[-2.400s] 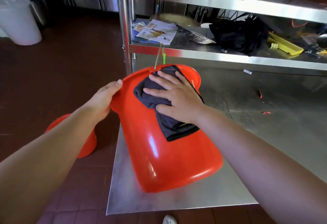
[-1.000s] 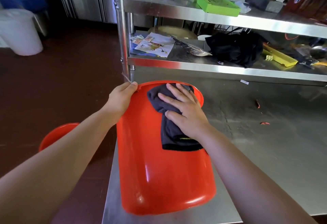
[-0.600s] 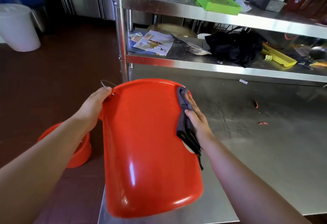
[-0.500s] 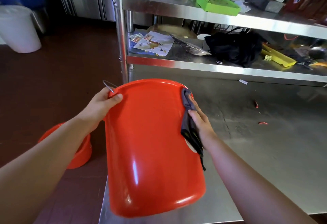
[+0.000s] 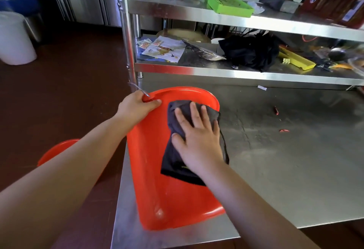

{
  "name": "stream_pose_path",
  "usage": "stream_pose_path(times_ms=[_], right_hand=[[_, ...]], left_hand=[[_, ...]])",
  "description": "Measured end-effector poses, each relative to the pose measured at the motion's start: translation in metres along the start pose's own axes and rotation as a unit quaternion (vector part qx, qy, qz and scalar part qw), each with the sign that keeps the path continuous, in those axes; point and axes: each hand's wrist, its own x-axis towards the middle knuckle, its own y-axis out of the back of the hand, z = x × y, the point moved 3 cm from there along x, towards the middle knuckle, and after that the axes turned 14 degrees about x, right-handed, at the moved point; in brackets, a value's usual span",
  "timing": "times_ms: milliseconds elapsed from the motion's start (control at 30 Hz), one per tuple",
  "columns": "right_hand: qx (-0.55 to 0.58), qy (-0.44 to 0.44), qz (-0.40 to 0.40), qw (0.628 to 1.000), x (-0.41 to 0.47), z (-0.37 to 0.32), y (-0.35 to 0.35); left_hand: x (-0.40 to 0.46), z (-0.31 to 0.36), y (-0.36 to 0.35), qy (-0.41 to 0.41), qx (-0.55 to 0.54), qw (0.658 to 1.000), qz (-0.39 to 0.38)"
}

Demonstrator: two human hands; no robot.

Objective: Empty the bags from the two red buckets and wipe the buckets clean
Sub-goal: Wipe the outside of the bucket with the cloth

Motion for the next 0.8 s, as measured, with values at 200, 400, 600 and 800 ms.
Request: stream_pose_path(times_ms=[200, 400, 600, 800], right_hand=[[-0.084, 0.058, -0.002, 0.995, -0.030, -0.011, -0.009], [0.008, 0.038, -0.003, 0.999, -0.032, 0.010, 0.006], [0.167, -0.039, 0.001, 0.985, -0.032, 0.041, 0.011], [0.378, -0.099, 0.025, 0.920, -0.030, 0.068, 0.004]], left_hand=[[0.011, 0.037, -0.016, -0.037, 0.115, 0.993, -0.008], [0.008, 0.037, -0.015, -0.050, 0.109, 0.993, -0.017], [0.006, -0.001, -0.007, -0.013, -0.036, 0.999, -0.017], [-0.007, -0.027, 0.008, -0.009, -0.094, 0.995, -0.020]])
